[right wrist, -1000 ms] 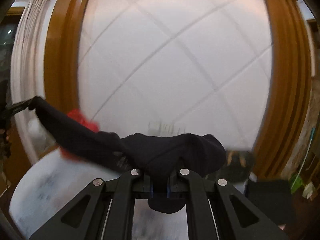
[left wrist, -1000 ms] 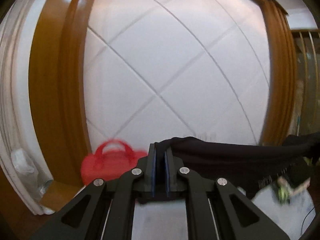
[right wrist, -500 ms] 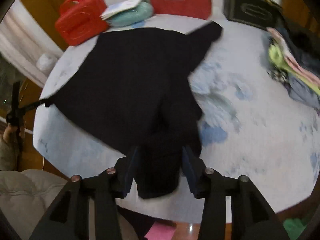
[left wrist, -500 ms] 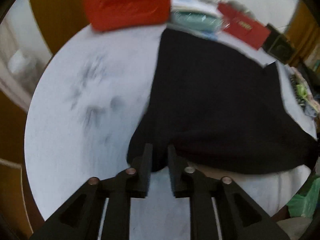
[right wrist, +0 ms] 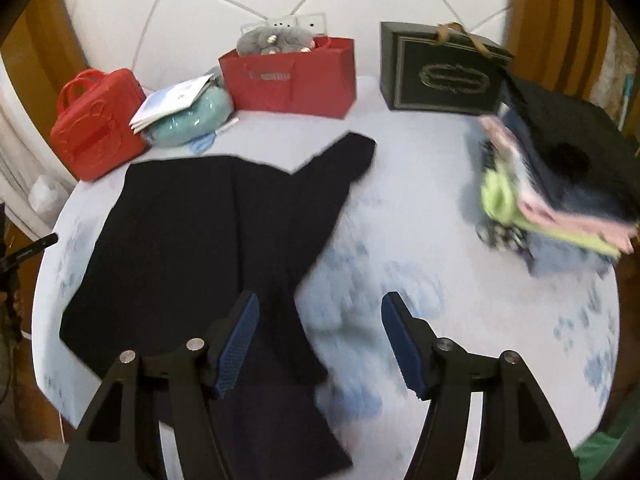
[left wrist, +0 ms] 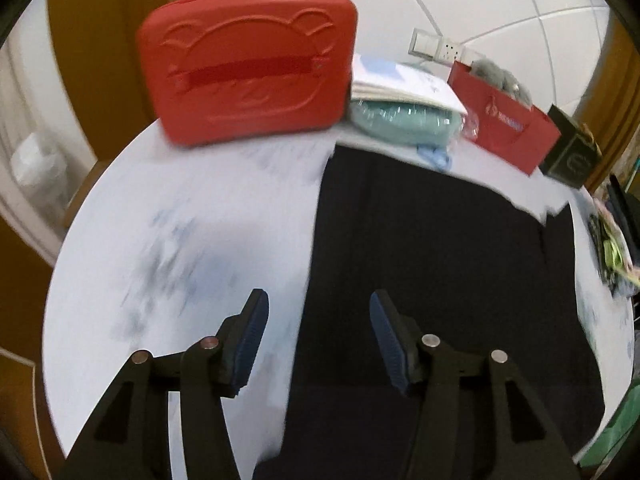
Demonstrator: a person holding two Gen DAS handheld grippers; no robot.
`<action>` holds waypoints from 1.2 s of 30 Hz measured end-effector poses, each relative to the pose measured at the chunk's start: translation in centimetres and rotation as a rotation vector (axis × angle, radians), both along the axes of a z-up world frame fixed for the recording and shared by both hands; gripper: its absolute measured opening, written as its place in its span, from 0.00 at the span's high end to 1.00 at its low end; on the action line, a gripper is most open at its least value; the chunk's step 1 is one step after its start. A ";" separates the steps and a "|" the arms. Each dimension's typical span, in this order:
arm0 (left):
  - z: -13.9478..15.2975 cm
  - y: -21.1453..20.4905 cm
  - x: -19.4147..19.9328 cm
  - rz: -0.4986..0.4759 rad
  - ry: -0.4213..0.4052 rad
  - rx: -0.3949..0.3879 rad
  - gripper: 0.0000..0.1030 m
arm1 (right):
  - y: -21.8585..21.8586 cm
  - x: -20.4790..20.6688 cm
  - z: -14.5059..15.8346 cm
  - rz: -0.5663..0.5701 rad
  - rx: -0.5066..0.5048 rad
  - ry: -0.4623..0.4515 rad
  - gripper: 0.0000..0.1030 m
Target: Fold clothes
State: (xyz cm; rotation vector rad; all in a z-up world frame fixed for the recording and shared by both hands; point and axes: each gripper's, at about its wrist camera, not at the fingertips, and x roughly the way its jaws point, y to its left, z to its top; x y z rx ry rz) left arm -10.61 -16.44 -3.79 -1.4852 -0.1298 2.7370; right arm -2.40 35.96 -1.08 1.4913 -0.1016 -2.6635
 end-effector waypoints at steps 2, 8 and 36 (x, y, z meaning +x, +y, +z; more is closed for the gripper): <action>-1.0 0.7 -3.2 -0.004 -0.012 -0.003 0.47 | -0.8 -2.8 -0.8 -0.003 -0.008 -0.009 0.52; -4.6 2.0 -11.0 0.003 -0.050 0.000 0.47 | -3.2 -9.5 -4.3 -0.016 -0.033 -0.060 0.51; -7.7 1.1 -12.4 0.129 -0.077 -0.151 0.99 | 7.7 -8.1 -5.7 -0.292 0.151 -0.197 0.91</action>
